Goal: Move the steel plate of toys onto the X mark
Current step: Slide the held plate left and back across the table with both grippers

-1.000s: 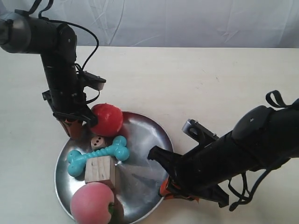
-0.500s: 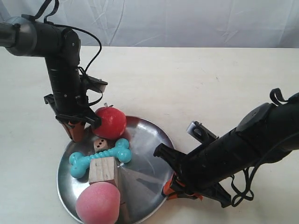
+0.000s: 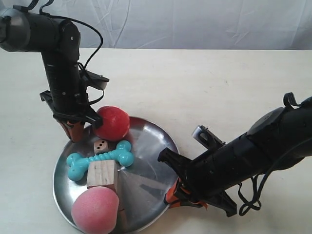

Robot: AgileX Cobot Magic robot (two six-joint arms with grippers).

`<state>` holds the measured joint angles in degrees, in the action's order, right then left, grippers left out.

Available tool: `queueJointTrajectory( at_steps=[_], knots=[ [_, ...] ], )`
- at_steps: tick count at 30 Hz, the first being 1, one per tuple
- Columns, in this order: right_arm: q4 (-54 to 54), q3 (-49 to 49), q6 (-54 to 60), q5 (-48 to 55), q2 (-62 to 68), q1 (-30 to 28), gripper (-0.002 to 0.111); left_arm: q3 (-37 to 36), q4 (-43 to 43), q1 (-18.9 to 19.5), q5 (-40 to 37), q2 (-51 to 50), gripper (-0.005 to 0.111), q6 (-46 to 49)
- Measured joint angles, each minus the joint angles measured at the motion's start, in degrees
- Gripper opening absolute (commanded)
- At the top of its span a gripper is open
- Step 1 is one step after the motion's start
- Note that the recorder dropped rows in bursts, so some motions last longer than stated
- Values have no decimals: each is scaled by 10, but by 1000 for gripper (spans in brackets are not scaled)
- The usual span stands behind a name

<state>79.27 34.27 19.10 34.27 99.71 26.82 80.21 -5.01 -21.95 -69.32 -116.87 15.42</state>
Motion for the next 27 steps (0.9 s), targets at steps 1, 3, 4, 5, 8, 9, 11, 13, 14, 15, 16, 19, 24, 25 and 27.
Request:
queueJointTrajectory(
  at_steps=[1,3,4,5,8,9,11,13,14,15,16,19,24,25,27],
  knots=[
    [1,0,0,1,0,0,-1,0,1,0,-1,3,0,0],
    [6,0,1,4,0,0,-1,0,4,0,-1,10,0,-2],
    [7,0,1,5,0,0,-1,0,5,0,-1,14,0,-3],
    [10,3,3,7,0,0,-1,0,8,0,-1,16,0,-4],
    [11,11,5,17,0,0,-1,0,19,0,-1,23,0,-7],
    [11,17,5,19,0,-1,-1,0,24,0,-1,24,0,-8],
    [7,26,5,24,1,-2,-1,0,34,0,-1,27,0,-11],
    [4,34,5,28,5,-2,-1,0,41,0,-1,29,0,-12],
    [4,36,5,29,5,-2,-1,0,44,0,0,29,0,-13],
    [4,40,5,29,5,-2,-1,0,50,1,0,29,0,-14],
    [3,42,5,30,5,-2,-1,0,50,3,0,29,0,-15],
    [2,52,5,31,6,-2,-1,0,50,14,1,29,0,-15],
    [2,78,6,42,27,-10,-1,0,45,38,1,29,0,-15],
    [2,84,6,45,33,-14,-1,0,44,41,1,29,0,-15],
    [-1,96,8,52,42,-19,-1,4,44,46,1,29,0,-15]
  ],
)
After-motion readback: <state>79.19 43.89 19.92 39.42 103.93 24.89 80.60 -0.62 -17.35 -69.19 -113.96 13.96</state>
